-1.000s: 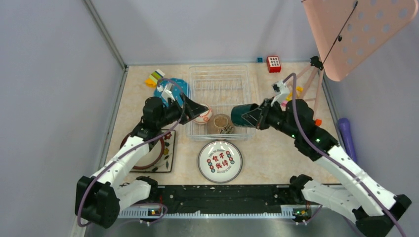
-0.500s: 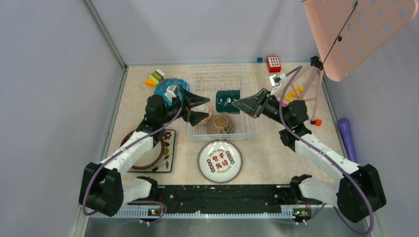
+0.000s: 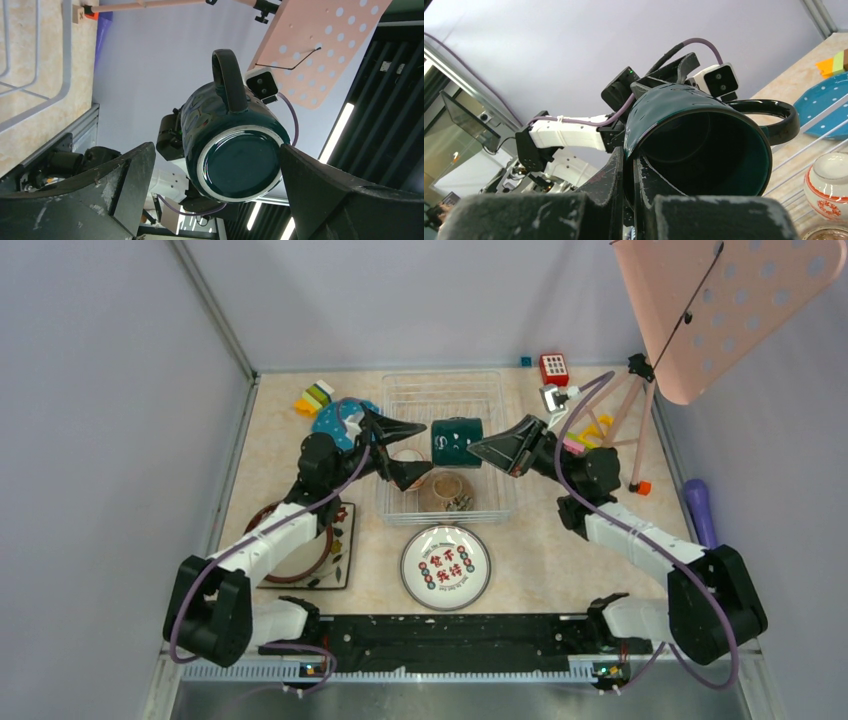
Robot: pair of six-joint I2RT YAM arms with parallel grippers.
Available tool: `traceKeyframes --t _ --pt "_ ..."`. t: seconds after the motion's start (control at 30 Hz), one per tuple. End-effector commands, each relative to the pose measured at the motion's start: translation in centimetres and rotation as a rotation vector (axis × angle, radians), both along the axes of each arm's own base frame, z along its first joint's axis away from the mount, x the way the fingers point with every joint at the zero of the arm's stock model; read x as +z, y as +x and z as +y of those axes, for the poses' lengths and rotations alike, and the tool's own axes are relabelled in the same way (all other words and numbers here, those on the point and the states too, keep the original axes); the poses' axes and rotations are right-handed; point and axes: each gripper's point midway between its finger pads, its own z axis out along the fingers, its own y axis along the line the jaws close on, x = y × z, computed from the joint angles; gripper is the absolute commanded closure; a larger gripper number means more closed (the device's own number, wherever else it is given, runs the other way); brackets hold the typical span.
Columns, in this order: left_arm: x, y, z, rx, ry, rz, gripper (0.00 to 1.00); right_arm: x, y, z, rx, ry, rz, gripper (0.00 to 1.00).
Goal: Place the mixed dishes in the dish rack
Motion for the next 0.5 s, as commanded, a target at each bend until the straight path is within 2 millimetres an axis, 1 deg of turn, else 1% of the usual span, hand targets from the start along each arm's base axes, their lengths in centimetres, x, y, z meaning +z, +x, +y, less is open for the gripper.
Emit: traceKeyframes --t 0.0,0.1,0.3,0.4,0.47 --pt "3.3 -0.5 -1.1 -0.028 -0.044 -0.078 0.01 4.1 -1.6 -0.8 0.011 0.098 -0.169 1.0" --pt "3.5 -0.8 -1.5 -0.039 -0.042 -0.083 0.01 3.8 -1.3 -0.6 0.01 0.088 -0.153 1.0" --pt "4.1 -0.8 -1.5 -0.037 -0.068 -0.083 0.01 3.0 -0.9 -0.4 0.005 0.055 -0.134 1.0" --pt "4.6 -0.8 -1.1 -0.013 -0.114 -0.087 0.01 2.5 -0.7 -0.3 -0.007 0.033 -0.126 1.0" --pt "4.6 -0.8 -0.9 0.0 -0.13 -0.078 0.01 2.2 -0.6 -0.4 -0.018 0.021 -0.122 1.0"
